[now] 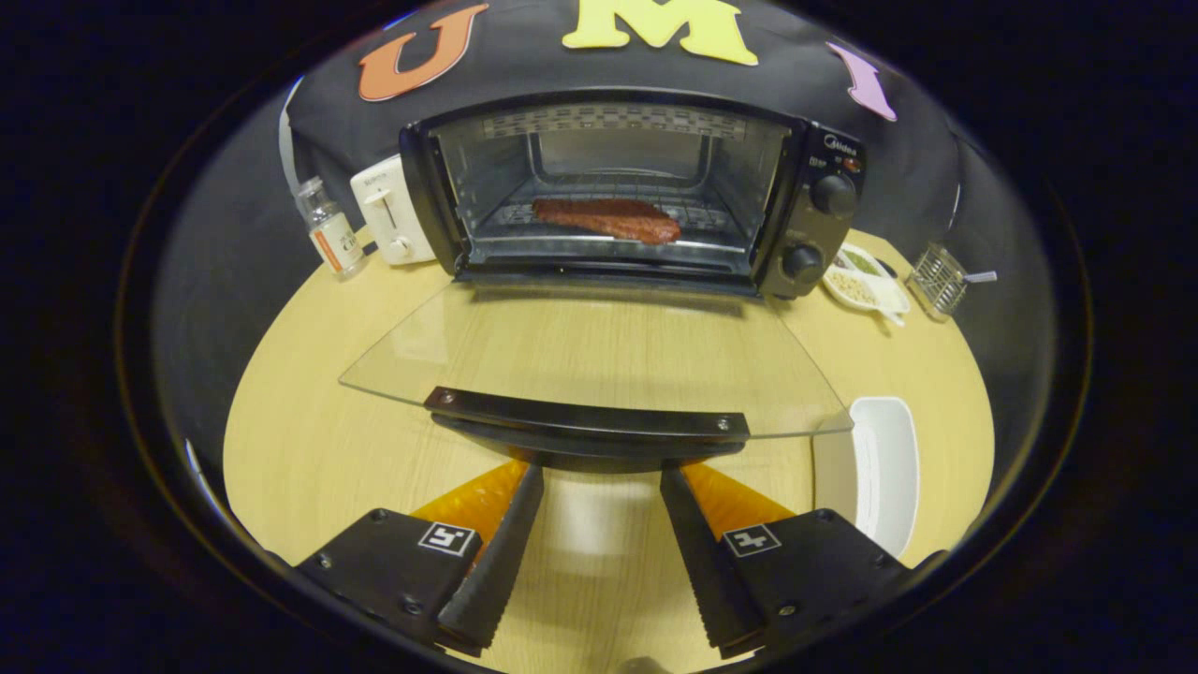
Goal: Open the toaster oven, put the food inside, and close the toaster oven door.
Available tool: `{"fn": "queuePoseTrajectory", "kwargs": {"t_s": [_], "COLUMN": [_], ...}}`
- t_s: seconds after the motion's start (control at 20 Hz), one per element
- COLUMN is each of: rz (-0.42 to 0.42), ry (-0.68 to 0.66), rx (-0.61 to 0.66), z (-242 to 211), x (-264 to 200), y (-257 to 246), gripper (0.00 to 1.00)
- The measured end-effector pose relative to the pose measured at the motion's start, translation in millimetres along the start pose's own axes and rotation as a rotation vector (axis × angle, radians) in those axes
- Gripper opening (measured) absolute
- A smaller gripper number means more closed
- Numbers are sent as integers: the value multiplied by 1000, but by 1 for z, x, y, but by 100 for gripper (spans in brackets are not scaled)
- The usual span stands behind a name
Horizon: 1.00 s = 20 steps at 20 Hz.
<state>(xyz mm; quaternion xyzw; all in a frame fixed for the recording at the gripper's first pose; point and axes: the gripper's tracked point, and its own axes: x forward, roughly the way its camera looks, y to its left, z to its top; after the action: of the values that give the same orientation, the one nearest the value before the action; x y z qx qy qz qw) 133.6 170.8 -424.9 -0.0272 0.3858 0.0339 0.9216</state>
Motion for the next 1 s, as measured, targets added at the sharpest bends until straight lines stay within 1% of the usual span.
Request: {"fn": "queuePoseTrajectory", "kwargs": {"t_s": [0.25, 0.45, 0.75, 1.0], "rz": [5, 12, 17, 23], "ry": [-47, -80, -119, -216], "rx": [12, 34, 30, 34], "z": [34, 64, 102, 138], "x": [-20, -25, -26, -44], "y": [1, 1, 1, 2], "gripper": [82, 82, 82, 82]}}
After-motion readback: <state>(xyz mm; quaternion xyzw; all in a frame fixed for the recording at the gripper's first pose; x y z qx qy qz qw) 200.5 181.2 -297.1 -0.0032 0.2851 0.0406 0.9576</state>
